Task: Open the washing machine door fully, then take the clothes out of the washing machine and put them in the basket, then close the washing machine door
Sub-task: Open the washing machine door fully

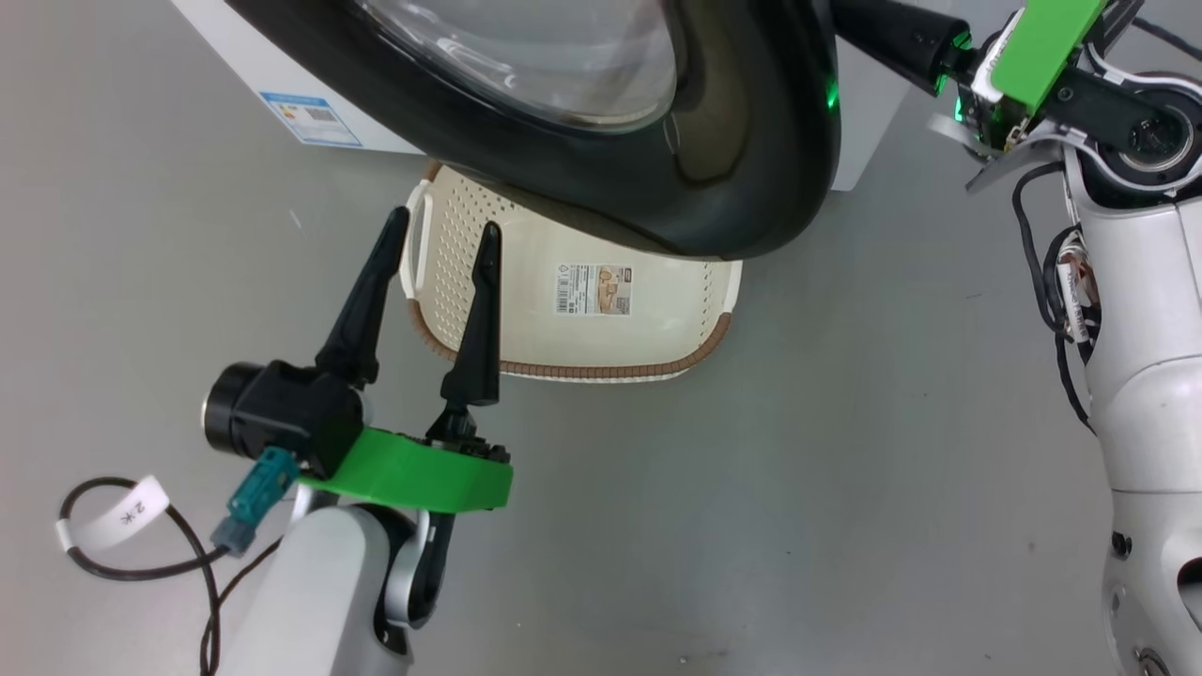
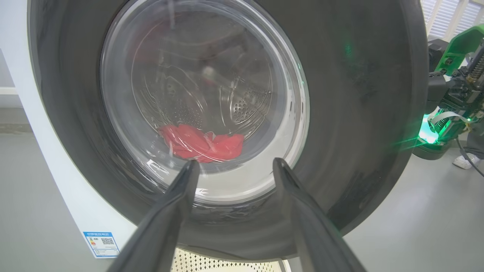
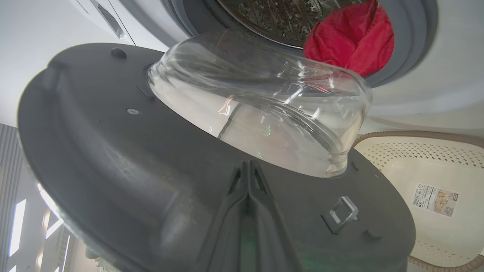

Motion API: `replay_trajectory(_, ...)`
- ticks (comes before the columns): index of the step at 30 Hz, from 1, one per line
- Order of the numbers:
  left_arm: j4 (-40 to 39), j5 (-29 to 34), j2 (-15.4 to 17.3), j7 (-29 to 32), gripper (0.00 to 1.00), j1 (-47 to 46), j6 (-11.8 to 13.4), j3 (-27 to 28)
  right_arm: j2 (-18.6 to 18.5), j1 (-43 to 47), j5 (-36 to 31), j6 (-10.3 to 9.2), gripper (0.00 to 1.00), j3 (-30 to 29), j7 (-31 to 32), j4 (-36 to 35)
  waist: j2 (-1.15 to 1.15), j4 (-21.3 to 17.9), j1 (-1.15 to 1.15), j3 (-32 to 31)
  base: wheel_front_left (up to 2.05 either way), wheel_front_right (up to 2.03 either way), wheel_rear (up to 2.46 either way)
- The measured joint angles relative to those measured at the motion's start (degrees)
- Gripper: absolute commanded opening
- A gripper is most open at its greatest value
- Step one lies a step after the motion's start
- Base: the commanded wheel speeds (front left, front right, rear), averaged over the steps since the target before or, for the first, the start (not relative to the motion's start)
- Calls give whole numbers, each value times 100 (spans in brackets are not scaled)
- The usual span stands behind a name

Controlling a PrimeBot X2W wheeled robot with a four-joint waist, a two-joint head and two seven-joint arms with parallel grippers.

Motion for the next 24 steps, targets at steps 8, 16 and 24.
replay_trajectory(8, 33, 0, 1, 0, 100, 119, 0, 34, 4, 320, 0, 0, 0, 38, 233, -159, 0, 63, 0, -162, 0, 0, 0)
replay_trajectory(16, 104, -11, 2, 0, 100, 229, 2, 32, 24, 713, 18, 0, 0, 74, 368, -292, 0, 159, 0, -340, 0, 0, 0)
replay_trajectory(24, 116, -22, 3, 0, 100, 367, 32, 31, 31, 1087, 133, 0, 0, 233, 447, -550, 0, 317, 0, -520, 0, 0, 0)
